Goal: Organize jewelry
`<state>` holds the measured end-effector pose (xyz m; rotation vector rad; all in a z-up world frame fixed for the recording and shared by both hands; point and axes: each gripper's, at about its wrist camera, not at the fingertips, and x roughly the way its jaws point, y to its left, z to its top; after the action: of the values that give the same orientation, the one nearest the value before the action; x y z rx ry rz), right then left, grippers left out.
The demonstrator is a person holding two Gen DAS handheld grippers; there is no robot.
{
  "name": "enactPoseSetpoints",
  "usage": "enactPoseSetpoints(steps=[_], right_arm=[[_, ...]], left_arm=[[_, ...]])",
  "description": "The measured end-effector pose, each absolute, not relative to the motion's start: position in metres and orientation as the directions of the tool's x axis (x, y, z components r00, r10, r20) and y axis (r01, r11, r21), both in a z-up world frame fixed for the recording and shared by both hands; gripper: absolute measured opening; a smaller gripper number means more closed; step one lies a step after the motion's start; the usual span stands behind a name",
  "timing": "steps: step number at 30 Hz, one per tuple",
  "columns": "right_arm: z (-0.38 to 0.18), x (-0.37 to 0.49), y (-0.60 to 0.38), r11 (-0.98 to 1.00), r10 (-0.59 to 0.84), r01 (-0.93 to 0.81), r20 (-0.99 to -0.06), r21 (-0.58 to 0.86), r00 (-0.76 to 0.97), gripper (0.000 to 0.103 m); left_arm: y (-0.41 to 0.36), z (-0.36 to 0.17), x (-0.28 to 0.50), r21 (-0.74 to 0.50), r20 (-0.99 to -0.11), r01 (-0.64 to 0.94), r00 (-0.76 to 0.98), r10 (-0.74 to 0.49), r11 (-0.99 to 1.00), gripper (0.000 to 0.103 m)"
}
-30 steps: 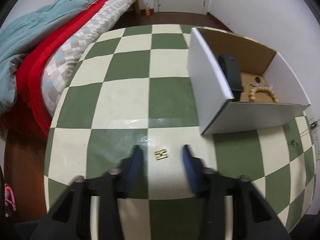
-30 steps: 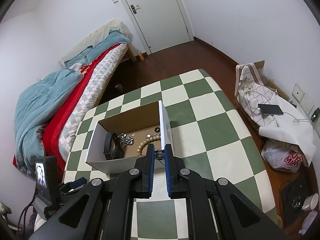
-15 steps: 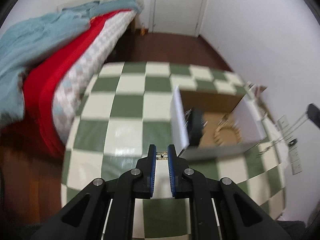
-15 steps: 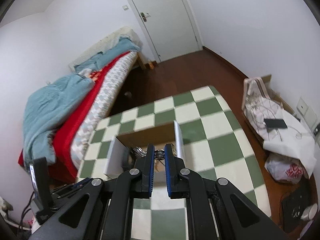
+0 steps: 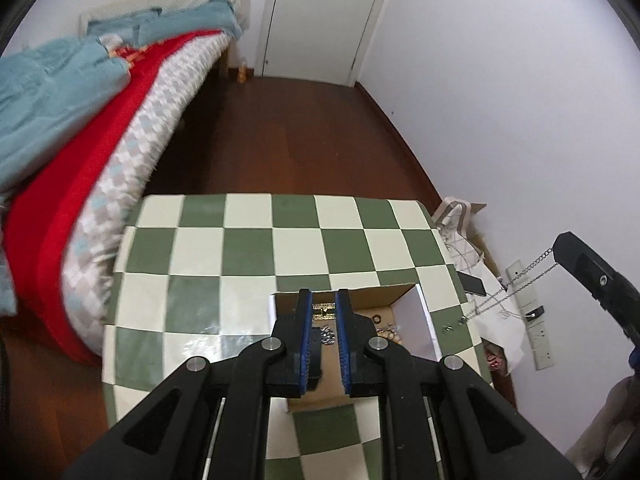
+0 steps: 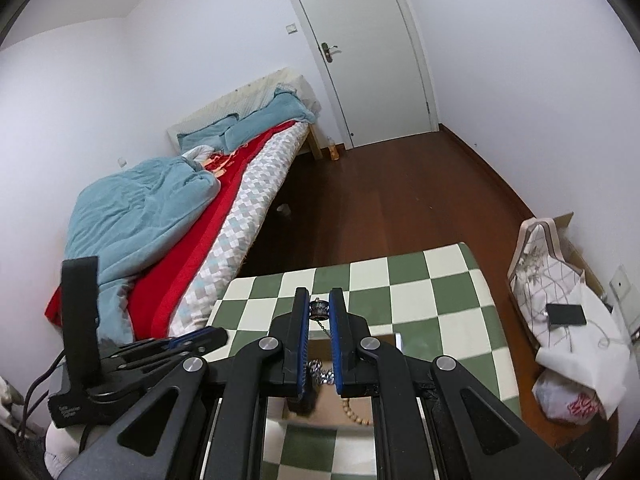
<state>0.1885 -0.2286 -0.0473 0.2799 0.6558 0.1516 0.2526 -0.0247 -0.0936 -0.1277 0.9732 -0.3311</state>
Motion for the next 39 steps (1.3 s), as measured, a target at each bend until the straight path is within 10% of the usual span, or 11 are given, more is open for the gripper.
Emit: enactPoseSetpoints(steps=[13,16,17,20,23,28,39], right_arm=[[-0.128,0.252,-0.234,0.926,0.31,-0.009,-0.744,0.378,0.593,0.011],[-0.149,0.259,-0.239,0.92,0.321,0.023,-0.788,0.39,0.526,0.012],[-0.154,0.26,-0.241,0.922,0.317,0.03,-0.797,0.387,0.514,0.018],[-0.163,0.258,-0.246,0.929,0.294,0.054,-0.819,0.366,0.492,0.056],[-0.171,0.255,-0.249,0.943,0.252,0.074,-0.845,0.323,0.472,0.066],[-0.185,0.248,-0.239,0.987,0.069,0.104,-0.904,0.124,0.421,0.099],[-0.19,0.212,-0.227,0.991,-0.069,0.129,-0.909,-0.017,0.411,0.103]], left_arm=[[-0.054,-0.143,0.296,-0.384,-0.849,0.205,0.304,-0.432,0.9,0.011],[-0.051,-0.142,0.299,-0.329,-0.865,0.19,0.333,-0.376,0.925,0.038],[-0.049,-0.14,0.3,-0.307,-0.869,0.178,0.35,-0.351,0.935,0.061],[-0.038,-0.137,0.298,-0.253,-0.865,0.145,0.41,-0.291,0.957,0.073],[-0.03,-0.14,0.294,-0.154,-0.875,0.114,0.446,-0.189,0.981,0.098],[-0.022,-0.152,0.276,-0.014,-0.874,0.073,0.484,-0.048,0.997,0.102],[-0.022,-0.15,0.229,0.06,-0.843,0.045,0.537,0.026,0.997,0.102]])
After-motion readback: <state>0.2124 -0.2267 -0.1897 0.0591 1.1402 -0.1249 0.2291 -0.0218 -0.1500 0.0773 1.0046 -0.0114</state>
